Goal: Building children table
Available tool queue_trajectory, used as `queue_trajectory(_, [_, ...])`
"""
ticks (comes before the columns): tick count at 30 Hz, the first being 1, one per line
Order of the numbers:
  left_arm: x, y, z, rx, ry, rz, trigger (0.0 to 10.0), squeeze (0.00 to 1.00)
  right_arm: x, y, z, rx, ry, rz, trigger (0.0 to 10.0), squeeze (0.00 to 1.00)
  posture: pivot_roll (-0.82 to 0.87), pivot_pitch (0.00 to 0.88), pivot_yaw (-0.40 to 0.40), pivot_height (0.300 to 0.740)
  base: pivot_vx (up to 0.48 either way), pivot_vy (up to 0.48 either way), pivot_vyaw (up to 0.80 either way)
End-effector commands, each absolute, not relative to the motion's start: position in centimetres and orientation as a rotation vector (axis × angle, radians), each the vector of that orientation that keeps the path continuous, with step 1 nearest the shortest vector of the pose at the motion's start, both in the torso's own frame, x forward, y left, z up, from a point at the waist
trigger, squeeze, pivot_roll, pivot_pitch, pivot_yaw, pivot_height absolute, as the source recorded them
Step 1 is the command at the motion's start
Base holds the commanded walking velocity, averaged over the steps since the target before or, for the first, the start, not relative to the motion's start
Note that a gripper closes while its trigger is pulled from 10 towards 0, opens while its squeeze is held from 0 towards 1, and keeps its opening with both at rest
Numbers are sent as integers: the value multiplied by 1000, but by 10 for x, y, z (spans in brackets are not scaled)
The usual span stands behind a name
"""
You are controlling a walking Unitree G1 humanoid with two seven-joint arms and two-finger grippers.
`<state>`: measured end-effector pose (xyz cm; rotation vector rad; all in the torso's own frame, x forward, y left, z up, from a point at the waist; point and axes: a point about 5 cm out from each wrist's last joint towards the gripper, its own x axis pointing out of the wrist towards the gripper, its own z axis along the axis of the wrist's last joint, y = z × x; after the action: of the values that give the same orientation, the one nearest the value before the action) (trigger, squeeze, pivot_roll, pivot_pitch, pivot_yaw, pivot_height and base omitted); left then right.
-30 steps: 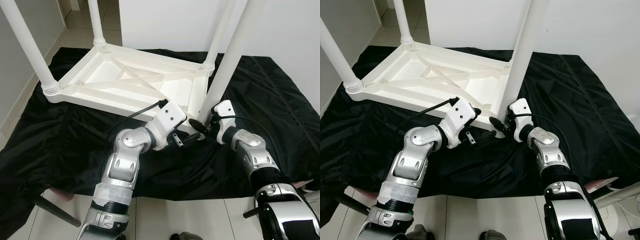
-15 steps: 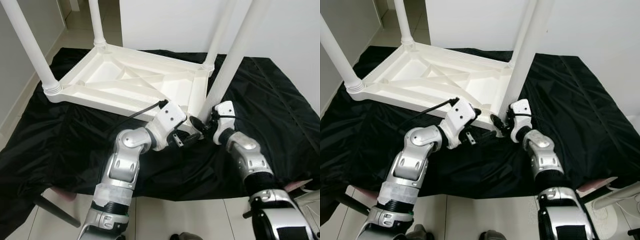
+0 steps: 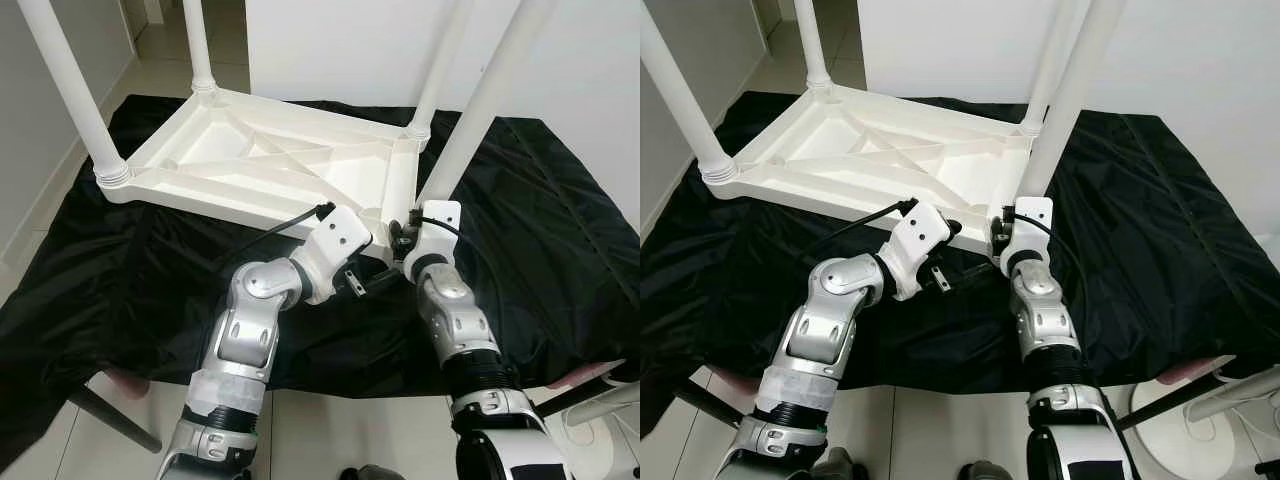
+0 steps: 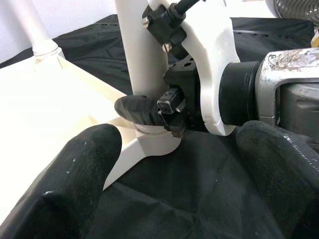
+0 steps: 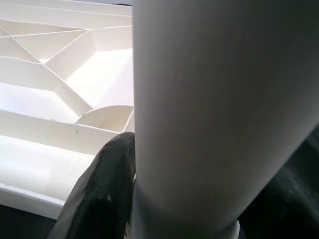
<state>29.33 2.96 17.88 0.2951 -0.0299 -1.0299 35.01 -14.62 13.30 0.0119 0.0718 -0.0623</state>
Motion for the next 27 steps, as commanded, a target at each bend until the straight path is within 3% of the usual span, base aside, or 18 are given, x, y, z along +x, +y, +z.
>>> queue_trajectory(1, [300,34,180,277,-50,-803,10000,0,350,-149,137,9,76,-99,10000,0,-20,0,-43,740,0,0,0])
queue_trajectory(5, [299,34,179,279,-47,-809,10000,0,349,-148,141,13,72,-107,10000,0,-21,0,-42,740,0,0,0])
queue_trajectory(6, [299,35,179,278,-45,-807,10000,0,349,-149,142,21,67,-109,10000,757,-23,0,-41,740,0,0,0])
queue_trajectory(7, [299,35,179,278,-45,-807,10000,0,349,-149,142,21,67,-109,10000,757,-23,0,-41,740,0,0,0])
queue_trajectory(8, [300,35,179,277,-44,-805,10000,0,348,-149,142,29,62,-105,10000,1000,-26,0,-40,740,0,0,0])
queue_trajectory(14, [301,34,180,273,-46,-801,10000,0,345,-148,146,24,45,-62,10000,1000,-31,0,-42,740,0,0,0])
queue_trajectory(15, [301,34,180,271,-46,-800,10000,0,343,-149,145,18,49,-39,10000,906,-31,0,-42,740,0,0,0])
queue_trajectory(17, [301,34,180,270,-46,-799,10000,0,343,-150,145,16,52,-24,10000,906,-31,0,-42,740,0,0,0])
queue_trajectory(18, [301,34,180,269,-47,-798,10000,0,341,-151,143,11,57,11,10000,0,-30,1,-47,740,0,0,0])
queue_trajectory(27, [302,36,181,263,-45,-780,10000,0,330,-171,135,-205,59,375,10000,0,-25,1,-55,740,0,0,0])
